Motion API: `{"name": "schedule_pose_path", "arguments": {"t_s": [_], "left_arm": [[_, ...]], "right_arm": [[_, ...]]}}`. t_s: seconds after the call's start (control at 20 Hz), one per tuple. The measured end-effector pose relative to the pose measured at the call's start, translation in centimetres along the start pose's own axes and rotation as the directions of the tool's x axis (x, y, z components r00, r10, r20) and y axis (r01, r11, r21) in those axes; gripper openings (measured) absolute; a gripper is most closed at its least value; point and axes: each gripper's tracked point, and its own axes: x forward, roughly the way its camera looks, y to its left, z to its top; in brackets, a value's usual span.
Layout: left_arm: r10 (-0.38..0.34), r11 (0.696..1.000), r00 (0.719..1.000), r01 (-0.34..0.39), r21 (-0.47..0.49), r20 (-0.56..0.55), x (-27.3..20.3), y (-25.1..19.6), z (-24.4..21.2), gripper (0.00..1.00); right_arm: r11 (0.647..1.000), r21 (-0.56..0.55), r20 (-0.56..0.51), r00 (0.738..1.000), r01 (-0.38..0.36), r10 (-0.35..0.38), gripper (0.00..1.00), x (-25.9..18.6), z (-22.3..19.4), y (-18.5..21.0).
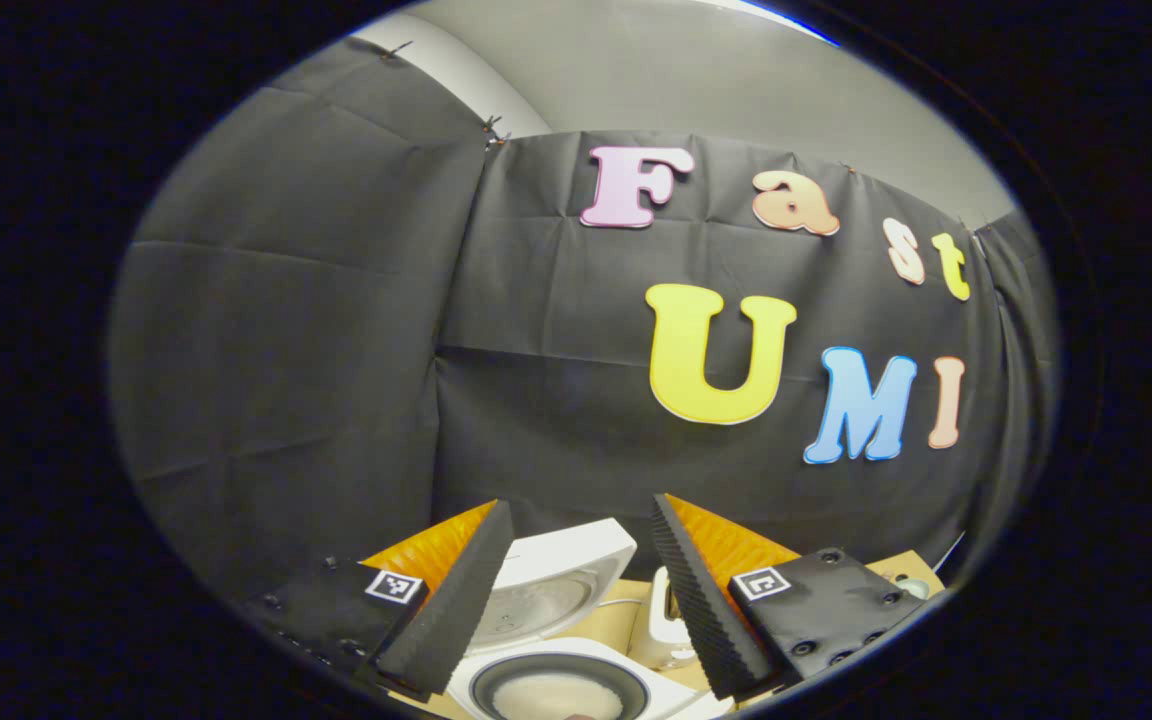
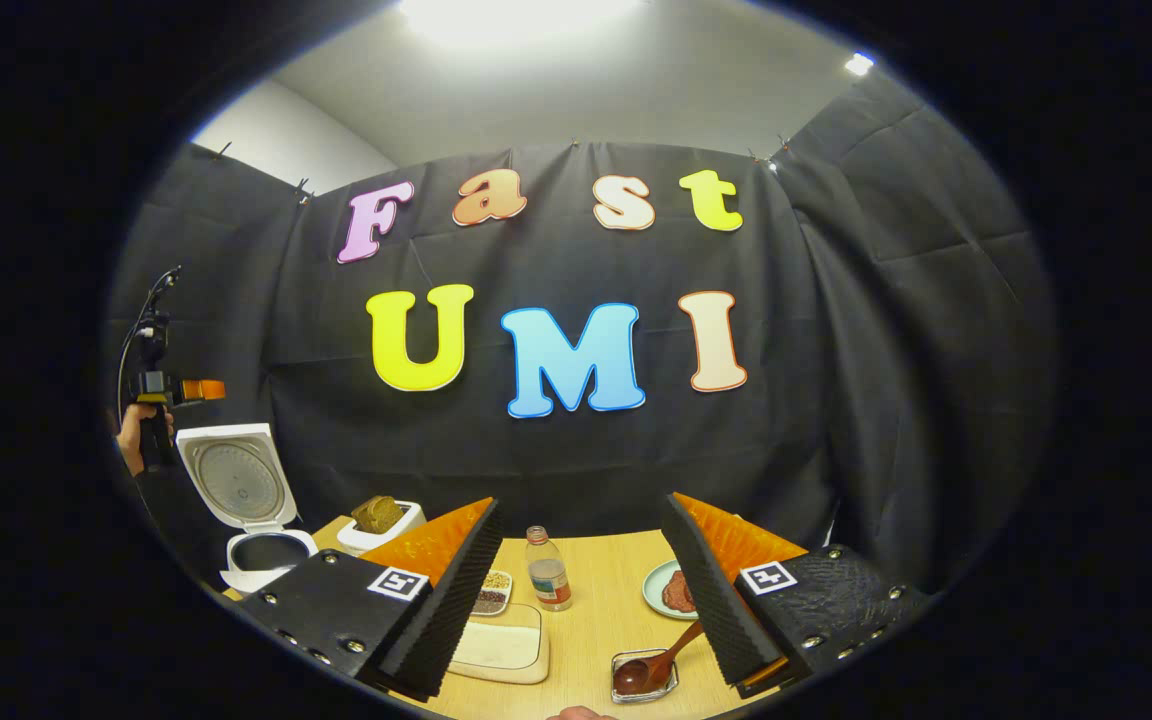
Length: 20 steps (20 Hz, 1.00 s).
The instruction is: Close the left gripper, press the button to open the rice cooker; take a wooden spoon from the chopstick holder with the right hand, scoop a spoonful of rice and pour it into the rice cooker, then put the wooden spoon back into the chopstick holder.
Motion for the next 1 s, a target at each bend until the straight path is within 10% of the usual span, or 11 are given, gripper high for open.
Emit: {"name": "schedule_pose_path", "arguments": {"t_s": [1.0], "left_arm": [[0.220, 0.975, 0.959, -0.212, 0.061, -0.181, 7.6, 5.8, -5.9, 0.93]], "right_arm": [[1.000, 0.001, -0.040, 0.999, 0.012, -0.012, 0.98, 1.1, -1.5, -0.3]]}}
